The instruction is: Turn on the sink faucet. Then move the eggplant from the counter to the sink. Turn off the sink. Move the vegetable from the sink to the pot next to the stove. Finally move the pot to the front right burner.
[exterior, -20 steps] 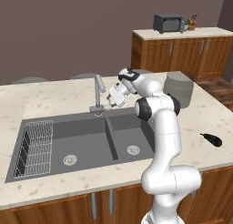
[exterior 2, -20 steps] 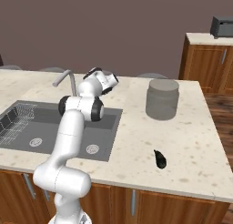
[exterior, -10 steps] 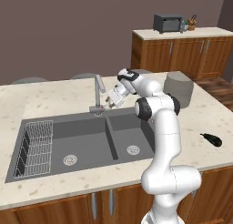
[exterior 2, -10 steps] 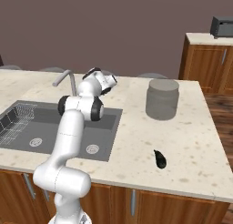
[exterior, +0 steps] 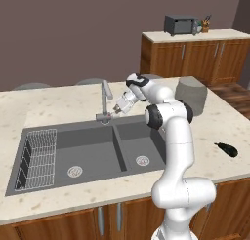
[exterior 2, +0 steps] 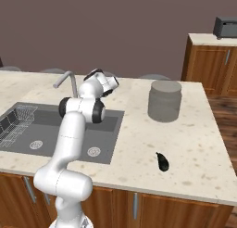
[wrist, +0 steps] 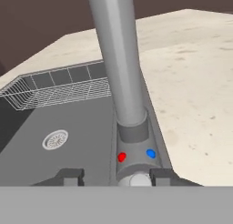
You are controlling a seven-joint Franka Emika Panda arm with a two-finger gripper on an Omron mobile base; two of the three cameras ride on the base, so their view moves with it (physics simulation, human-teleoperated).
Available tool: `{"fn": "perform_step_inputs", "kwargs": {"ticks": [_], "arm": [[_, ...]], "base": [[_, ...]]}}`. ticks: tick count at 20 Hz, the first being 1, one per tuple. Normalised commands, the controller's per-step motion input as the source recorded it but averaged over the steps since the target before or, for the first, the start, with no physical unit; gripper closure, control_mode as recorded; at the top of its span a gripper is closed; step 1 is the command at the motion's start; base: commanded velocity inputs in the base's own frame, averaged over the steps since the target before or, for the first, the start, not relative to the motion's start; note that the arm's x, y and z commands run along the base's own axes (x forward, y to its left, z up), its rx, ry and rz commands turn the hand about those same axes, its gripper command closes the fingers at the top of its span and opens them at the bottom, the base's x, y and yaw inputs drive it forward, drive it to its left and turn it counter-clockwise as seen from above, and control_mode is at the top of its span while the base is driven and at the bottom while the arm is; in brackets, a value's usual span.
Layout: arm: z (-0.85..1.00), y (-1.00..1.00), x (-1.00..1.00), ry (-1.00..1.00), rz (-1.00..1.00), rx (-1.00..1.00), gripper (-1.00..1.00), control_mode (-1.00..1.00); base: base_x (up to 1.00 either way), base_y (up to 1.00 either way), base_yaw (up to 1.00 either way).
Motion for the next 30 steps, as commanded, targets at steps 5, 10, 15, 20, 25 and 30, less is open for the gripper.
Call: {"fn": "perform_step_inputs", "kwargs": {"ticks": [5,10,15,20,25,30], "arm": [[-0.01,0.1,0.0,-0.03,-0.07,0.0,1.0,-1.0],[-0.18,-0.07,0.0,-0.04,-0.31,0.0,1.0,-1.0],[-0.31,-0.19,0.0,0.0,-0.49,0.0,1.0,-1.0],[-0.27,-0.12,0.04,0.0,-0.47,0.0,1.0,-1.0],[-0.08,-0.1,0.12,0.12,-0.35,0.0,1.0,-1.0],[-0.19,-0.18,0.06,0.08,-0.06,0.0,1.0,-1.0]], "base": [[0.0,0.0,0.0],[0.0,0.0,0.0],[0.0,0.0,0.0],[0.0,0.0,0.0],[0.0,0.0,0.0],[0.0,0.0,0.0]]}}
